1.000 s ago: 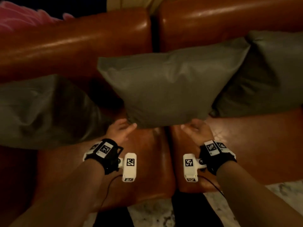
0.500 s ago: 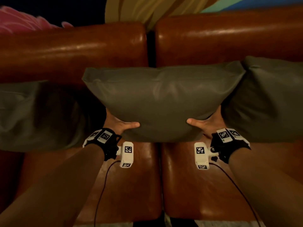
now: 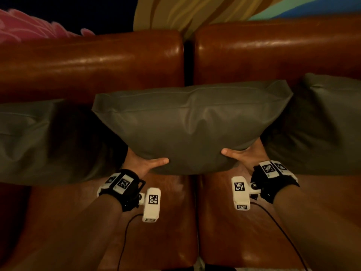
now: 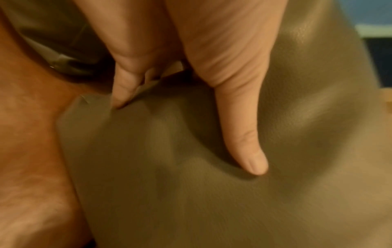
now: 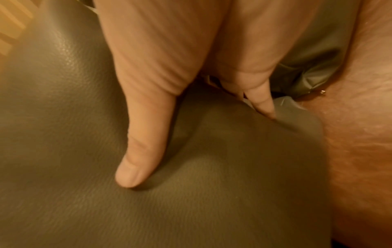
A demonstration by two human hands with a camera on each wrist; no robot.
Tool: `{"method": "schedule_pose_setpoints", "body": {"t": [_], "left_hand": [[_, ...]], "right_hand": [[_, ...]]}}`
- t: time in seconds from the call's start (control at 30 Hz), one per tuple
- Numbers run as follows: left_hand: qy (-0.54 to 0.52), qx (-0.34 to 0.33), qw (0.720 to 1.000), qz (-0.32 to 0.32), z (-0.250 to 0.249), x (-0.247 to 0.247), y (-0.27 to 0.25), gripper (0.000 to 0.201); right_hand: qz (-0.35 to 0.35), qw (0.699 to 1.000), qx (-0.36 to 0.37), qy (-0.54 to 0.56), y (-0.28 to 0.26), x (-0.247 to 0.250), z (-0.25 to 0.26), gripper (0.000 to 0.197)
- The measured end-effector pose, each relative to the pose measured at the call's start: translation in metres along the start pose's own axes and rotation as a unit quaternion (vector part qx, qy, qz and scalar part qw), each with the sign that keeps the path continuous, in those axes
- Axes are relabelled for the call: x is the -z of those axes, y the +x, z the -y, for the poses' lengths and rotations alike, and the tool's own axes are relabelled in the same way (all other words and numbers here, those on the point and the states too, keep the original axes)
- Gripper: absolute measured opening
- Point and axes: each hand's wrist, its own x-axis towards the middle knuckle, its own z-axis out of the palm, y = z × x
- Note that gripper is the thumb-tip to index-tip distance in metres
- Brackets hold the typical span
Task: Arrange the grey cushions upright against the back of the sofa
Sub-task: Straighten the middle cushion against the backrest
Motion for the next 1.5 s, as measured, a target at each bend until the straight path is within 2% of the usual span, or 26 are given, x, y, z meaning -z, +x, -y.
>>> {"method": "schedule_pose_setpoints", "body": {"t": [0.13, 0.27, 0.33, 0.47, 0.53, 0.63, 0.8, 0.87, 1.0, 1.1, 1.13, 1.17, 1.27, 1.33, 1.4, 1.47, 1.5], "left_hand": [[-0.01, 0.001, 1.0, 0.018, -0.005, -0.008, 0.013, 0.099], [-0.026, -0.005, 0.999, 0.027, 0.0, -0.012, 0.003, 0.089], [-0.035, -0.008, 0.999, 0.039, 0.002, -0.015, 0.003, 0.098], [-0.04, -0.016, 0.998, 0.045, -0.003, -0.018, 0.015, 0.131], [-0.043, -0.012, 0.998, 0.043, -0.006, -0.017, 0.019, 0.134], [-0.029, -0.012, 0.999, 0.036, -0.011, -0.017, 0.02, 0.123], [-0.012, -0.017, 0.999, 0.031, -0.003, -0.016, 0.011, 0.093], [-0.018, -0.009, 0.999, 0.027, 0.002, -0.016, 0.014, 0.094], [-0.013, 0.015, 1.0, 0.014, 0.008, -0.022, 0.028, 0.097], [-0.013, 0.029, 0.999, -0.001, 0.005, -0.026, 0.026, 0.095], [-0.013, 0.032, 0.999, -0.008, 0.003, -0.026, 0.024, 0.095], [-0.017, 0.034, 0.999, -0.017, 0.0, -0.026, 0.022, 0.098], [-0.01, 0.037, 0.998, -0.041, -0.002, -0.024, 0.014, 0.111], [0.033, 0.069, 0.996, -0.037, -0.001, -0.028, -0.001, 0.106], [0.017, 0.13, 0.991, 0.009, 0.0, -0.04, -0.02, 0.094], [-0.019, 0.224, 0.972, 0.063, -0.006, -0.059, -0.044, 0.065], [-0.028, 0.259, 0.961, 0.09, -0.014, -0.071, -0.057, 0.055]], "right_hand": [[-0.006, 1.0, 0.004, 0.006, -0.001, 0.004, 0.001, 0.113], [-0.015, 1.0, 0.008, 0.001, -0.012, 0.011, -0.003, 0.098], [-0.022, 1.0, 0.0, 0.0, -0.017, 0.014, -0.009, 0.097], [-0.036, 0.999, -0.011, 0.0, -0.013, 0.01, -0.012, 0.103], [-0.045, 0.999, -0.01, 0.02, -0.004, 0.005, -0.005, 0.1], [-0.042, 0.998, -0.013, 0.032, 0.001, 0.002, 0.001, 0.097], [-0.036, 0.999, -0.033, 0.01, 0.0, 0.011, 0.005, 0.101], [-0.018, 0.999, -0.045, 0.007, 0.004, 0.01, 0.0, 0.102], [-0.005, 0.996, -0.088, 0.034, 0.006, -0.001, 0.001, 0.115], [-0.013, 0.994, -0.097, 0.053, 0.007, -0.002, -0.004, 0.154], [-0.023, 0.994, -0.093, 0.047, 0.005, -0.002, -0.003, 0.159], [-0.034, 0.995, -0.086, 0.042, 0.0, -0.002, 0.002, 0.155], [-0.062, 0.993, -0.087, 0.057, -0.019, -0.003, 0.009, 0.121], [-0.055, 0.989, -0.115, 0.072, -0.034, -0.002, 0.006, 0.106], [-0.032, 0.985, -0.164, 0.036, -0.052, 0.006, -0.004, 0.085], [-0.004, 0.976, -0.218, 0.006, -0.069, 0.02, -0.021, 0.064], [0.004, 0.971, -0.238, -0.005, -0.077, 0.03, -0.03, 0.06]]}}
